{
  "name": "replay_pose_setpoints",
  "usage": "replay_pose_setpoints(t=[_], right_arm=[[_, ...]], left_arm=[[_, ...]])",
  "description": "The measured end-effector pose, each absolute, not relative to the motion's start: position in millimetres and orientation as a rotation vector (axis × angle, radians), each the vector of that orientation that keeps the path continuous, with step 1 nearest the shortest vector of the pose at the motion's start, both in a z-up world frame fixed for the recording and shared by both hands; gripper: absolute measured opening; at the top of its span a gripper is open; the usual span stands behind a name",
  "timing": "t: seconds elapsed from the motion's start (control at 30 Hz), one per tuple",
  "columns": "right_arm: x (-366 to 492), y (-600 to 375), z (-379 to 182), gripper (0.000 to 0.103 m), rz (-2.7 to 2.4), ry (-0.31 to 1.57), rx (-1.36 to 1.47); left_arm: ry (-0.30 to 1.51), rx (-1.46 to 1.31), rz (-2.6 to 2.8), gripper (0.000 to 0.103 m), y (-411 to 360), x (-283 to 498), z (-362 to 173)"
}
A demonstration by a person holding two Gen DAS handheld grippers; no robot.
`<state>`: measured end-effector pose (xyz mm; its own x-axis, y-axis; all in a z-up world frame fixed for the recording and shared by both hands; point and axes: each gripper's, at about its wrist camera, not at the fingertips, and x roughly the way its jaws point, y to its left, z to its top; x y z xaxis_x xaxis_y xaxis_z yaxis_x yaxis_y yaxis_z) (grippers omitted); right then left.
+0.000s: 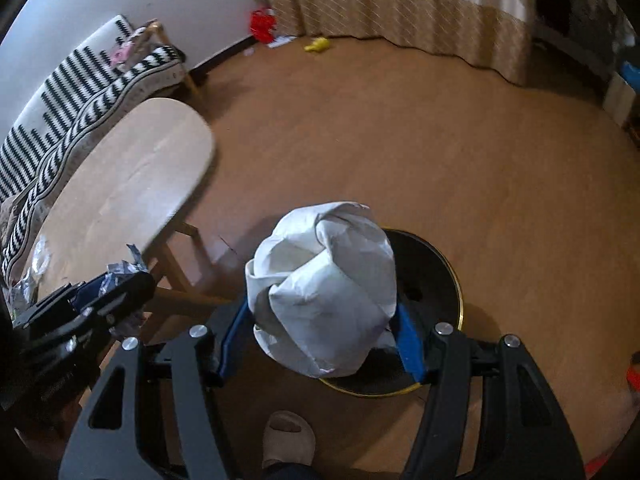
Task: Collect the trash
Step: 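Carry foil wrapper and paper bag to the bin and release both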
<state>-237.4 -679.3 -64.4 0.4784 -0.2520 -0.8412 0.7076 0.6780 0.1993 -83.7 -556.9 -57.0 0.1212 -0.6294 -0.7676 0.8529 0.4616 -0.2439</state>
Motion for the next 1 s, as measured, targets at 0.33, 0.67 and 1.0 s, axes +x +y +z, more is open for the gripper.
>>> replay_pose_setpoints(t=[0.33, 0.67, 1.0], right_arm=[[-245, -695, -82, 0.062, -0.651, 0.94, 0.658], [-244, -697, -83, 0.064, -0.658, 0.934, 0.667], [-247, -703, -77, 0.075, -0.679, 0.905, 0.677]], left_arm=[[0.986, 0.319, -1.161, 0.038, -586, -93, -71], [0.983, 0.321, -1.166, 0.038, -592, -97, -71], [0.992, 0.326, -1.161, 0.038, -592, -96, -75]])
